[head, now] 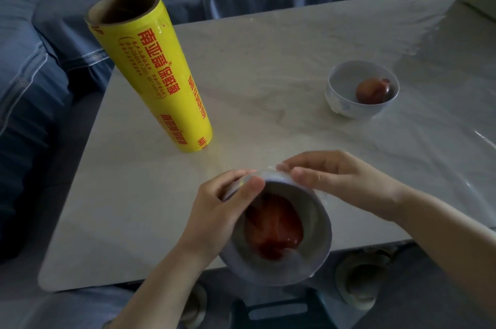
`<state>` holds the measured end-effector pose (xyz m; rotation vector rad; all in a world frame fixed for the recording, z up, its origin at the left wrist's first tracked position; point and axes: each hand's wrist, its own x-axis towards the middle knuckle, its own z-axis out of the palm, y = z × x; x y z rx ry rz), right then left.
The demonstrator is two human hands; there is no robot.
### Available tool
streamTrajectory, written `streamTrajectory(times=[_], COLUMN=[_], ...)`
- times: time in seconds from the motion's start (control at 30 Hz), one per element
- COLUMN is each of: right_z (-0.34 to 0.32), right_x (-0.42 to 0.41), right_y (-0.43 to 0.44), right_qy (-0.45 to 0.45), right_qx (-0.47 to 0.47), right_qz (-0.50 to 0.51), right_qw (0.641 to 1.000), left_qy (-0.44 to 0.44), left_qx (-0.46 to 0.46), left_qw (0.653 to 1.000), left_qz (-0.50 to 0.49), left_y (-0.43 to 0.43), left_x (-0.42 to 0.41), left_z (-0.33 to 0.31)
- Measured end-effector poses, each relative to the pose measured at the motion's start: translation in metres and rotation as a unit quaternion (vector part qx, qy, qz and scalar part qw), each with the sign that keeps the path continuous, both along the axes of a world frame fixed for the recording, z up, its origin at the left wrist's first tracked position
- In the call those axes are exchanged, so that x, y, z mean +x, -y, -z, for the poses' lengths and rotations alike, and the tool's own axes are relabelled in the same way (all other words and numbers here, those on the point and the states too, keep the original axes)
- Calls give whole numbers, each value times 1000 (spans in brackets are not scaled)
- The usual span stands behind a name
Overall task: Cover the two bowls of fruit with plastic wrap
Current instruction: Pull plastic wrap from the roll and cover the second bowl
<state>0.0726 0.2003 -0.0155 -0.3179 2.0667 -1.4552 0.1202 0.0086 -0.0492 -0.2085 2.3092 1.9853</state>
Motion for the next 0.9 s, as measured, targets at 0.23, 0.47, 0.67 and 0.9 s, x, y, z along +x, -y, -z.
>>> streamTrajectory(times=[0.23, 0.47, 0.67, 0.9], right_z=[-18, -8, 3, 17], right_x=[-12, -16, -10, -11], right_y=[20, 28, 29, 33], right_qy=[-65, 33, -37, -94], right_qx=[149, 73, 59, 102], right_qz=[8, 52, 58, 55], right_qw=[987, 995, 996, 989], left_qy=[11, 23, 25, 9], left_qx=[10, -28, -53, -39], left_qw=[999, 999, 998, 996], left_qz=[-33, -2, 31, 81], left_y=[-3, -3, -2, 2], left_x=[10, 14, 15, 13], left_z=[3, -6, -3, -3])
